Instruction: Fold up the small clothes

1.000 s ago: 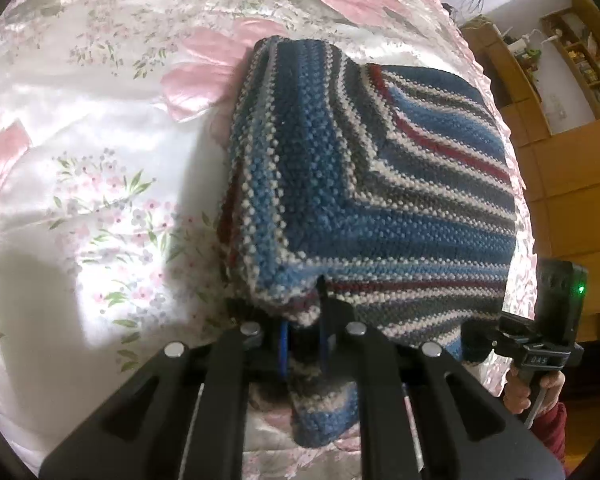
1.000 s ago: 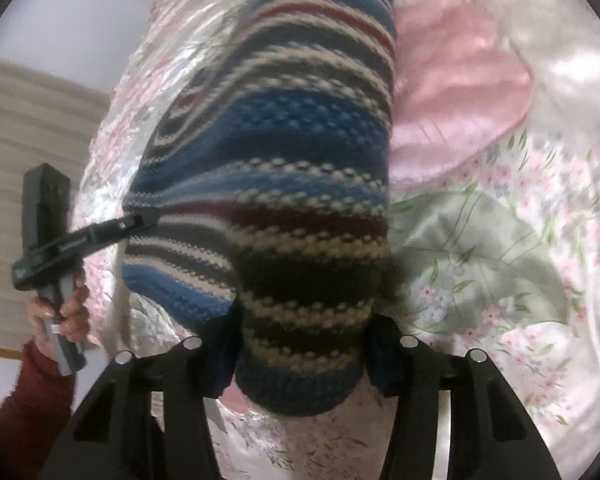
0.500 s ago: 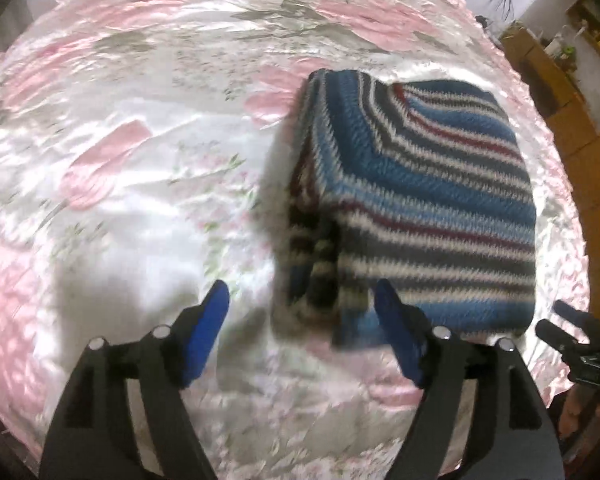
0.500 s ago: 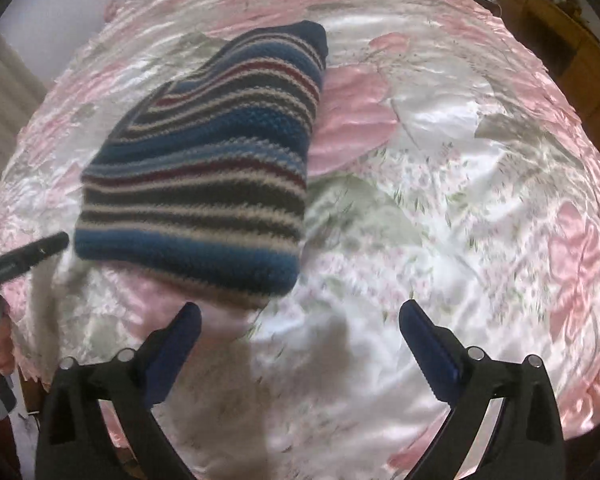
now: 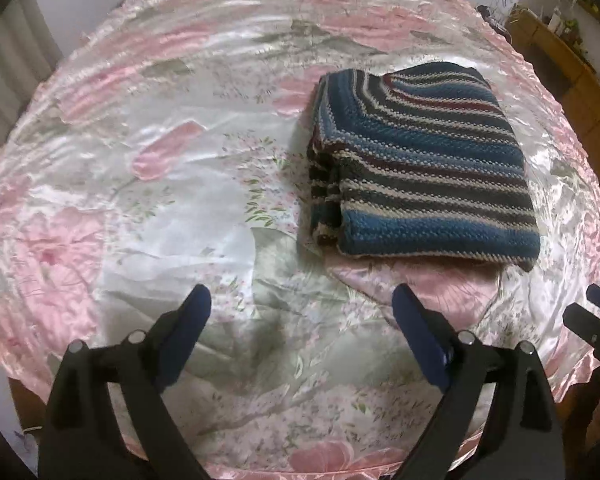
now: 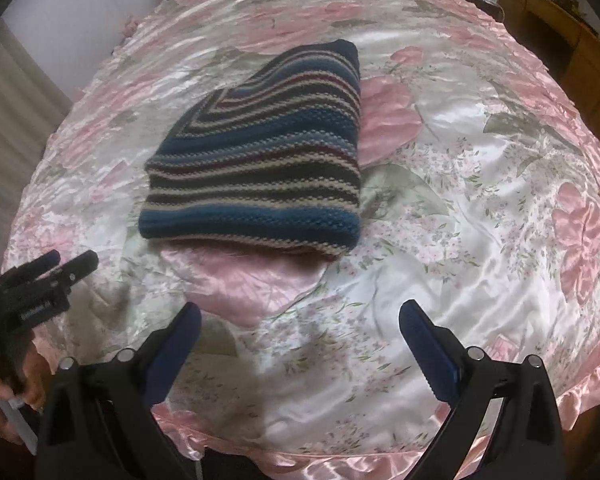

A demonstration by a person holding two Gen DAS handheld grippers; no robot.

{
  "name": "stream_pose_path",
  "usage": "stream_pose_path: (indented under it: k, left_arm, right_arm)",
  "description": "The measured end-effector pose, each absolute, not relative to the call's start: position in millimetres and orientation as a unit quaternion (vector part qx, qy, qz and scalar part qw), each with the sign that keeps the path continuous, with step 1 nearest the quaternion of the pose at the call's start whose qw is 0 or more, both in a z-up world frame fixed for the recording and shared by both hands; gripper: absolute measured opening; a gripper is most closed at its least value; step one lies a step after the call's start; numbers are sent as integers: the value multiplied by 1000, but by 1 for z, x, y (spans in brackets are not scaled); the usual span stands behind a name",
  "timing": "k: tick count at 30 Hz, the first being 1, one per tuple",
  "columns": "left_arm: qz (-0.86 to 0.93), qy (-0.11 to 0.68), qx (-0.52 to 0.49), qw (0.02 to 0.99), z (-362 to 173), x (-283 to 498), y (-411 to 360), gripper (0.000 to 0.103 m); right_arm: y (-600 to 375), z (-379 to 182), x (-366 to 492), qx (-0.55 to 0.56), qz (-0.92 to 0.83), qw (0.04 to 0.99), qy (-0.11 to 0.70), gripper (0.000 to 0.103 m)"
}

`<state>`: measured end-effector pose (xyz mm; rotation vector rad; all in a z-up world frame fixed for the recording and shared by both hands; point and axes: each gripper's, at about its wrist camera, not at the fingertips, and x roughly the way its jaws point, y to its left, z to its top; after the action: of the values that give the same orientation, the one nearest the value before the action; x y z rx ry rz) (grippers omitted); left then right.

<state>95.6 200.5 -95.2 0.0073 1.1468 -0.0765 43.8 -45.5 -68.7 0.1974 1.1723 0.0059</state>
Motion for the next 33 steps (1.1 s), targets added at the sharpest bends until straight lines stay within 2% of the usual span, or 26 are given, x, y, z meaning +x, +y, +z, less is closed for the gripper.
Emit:
stream_pose_path:
  k: [11, 21, 33]
  left_arm:
    - [-35, 515, 32, 856, -71, 73, 189, 93]
    - [-35, 515, 43, 855, -74, 70, 186, 93]
    - [-28, 514, 47, 856, -71, 64, 189, 94]
  right_arm:
    - [-56, -62, 42, 129, -12, 833, 538, 99]
    - [-46, -49, 42, 111, -10, 843, 525, 99]
    - [-36, -54, 34, 86, -21, 832, 547, 99]
